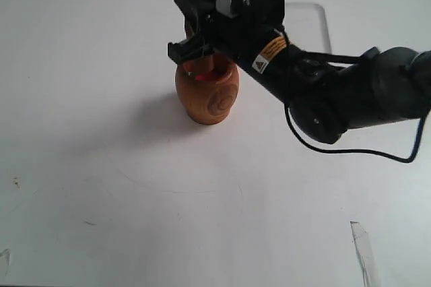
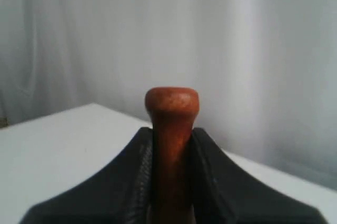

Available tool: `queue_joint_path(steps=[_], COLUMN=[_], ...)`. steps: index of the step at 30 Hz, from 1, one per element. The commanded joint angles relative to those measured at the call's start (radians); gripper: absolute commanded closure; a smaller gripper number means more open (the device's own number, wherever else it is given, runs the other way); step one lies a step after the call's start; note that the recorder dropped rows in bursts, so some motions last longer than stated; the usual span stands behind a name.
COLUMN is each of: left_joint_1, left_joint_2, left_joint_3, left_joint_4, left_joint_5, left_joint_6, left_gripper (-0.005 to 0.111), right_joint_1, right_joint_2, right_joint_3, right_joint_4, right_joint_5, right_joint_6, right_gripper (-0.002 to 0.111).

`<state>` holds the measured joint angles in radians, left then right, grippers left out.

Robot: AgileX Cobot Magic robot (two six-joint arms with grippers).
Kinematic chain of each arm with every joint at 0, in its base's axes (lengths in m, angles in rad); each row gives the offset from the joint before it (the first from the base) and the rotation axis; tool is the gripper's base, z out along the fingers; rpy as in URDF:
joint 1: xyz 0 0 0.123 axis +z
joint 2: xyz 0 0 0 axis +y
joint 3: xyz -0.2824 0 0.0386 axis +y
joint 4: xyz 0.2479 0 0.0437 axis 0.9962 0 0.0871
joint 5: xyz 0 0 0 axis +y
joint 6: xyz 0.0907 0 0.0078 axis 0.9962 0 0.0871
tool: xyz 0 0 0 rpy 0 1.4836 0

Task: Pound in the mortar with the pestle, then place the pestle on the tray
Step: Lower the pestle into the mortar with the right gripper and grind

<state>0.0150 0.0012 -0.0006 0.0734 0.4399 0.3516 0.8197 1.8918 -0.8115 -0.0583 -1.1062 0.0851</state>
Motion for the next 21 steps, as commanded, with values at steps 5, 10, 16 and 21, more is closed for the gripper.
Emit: queue_joint_path(steps=[5,10,16,21], left_joint_1=[-0.008,-0.008,-0.008,-0.008], left_joint_2=[-0.001,-0.001,-0.001,-0.001], left_joint_3=[0.001,0.001,0.001,0.001], left_joint_4=[-0.007,-0.007,-0.007,-0.007], left_joint_5=[-0.003,-0.003,-0.003,-0.003], left_joint_6=[-0.008,-0.008,-0.008,-0.008], left_gripper=[0.107,0.107,0.107,0.107], right_joint_1=[-0.003,-0.003,-0.003,-0.003], right_joint_2=[-0.131,-0.036,0.092,0.102], right_joint_3=[0.0,0.0,0.0,0.0], right_joint_4=[-0.038,-0.047,-0.029,-0.029], right_joint_5=[0.084,0.11,0.115,0.147], right_joint_6=[-0.003,-0.01,-0.01,-0.007], right_gripper=[0.108,0.108,0.108,0.108])
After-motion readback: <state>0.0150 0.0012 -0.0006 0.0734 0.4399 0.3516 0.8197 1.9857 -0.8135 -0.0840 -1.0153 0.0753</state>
